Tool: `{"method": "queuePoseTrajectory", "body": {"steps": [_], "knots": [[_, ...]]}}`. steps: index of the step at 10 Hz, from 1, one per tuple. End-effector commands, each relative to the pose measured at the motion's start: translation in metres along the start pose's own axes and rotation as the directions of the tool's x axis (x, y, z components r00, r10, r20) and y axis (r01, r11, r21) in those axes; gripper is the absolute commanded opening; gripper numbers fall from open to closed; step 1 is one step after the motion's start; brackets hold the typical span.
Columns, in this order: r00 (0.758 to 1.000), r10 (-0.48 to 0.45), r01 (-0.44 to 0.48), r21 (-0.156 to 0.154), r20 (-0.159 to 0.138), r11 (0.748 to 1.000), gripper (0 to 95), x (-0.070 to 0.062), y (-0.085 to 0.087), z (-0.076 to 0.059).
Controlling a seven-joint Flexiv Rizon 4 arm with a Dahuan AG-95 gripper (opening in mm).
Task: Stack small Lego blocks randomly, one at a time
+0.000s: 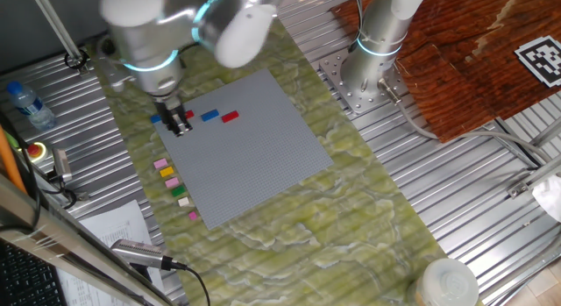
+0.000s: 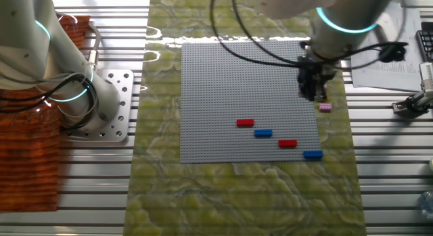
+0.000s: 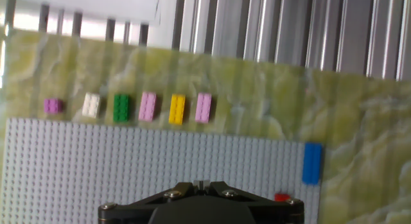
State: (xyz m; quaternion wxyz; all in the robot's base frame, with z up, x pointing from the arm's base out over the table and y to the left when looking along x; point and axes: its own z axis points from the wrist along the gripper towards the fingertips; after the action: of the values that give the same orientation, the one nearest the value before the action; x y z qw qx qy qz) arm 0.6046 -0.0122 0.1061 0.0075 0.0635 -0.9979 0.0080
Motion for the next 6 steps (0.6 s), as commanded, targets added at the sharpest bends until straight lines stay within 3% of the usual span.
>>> {"method": "queuePoseTrajectory", "body": {"steps": [1, 3, 4, 6], "knots": [[1.000, 0.005, -0.005, 0.002, 0.002, 1.000, 0.0, -0.0021, -0.0003, -0.0011], [1.000, 0.004, -0.004, -0.005, 0.016, 1.000, 0.0, -0.0021, -0.0003, -0.0011], [1.000, 0.010, -0.010, -0.026, 0.020, 1.000, 0.0, -0.0021, -0.0003, -0.0011], [0.999, 0.054, -0.053, -0.022, 0.003, 0.998, 0.0, -0.0021, -0.0003, -0.0011]]}}
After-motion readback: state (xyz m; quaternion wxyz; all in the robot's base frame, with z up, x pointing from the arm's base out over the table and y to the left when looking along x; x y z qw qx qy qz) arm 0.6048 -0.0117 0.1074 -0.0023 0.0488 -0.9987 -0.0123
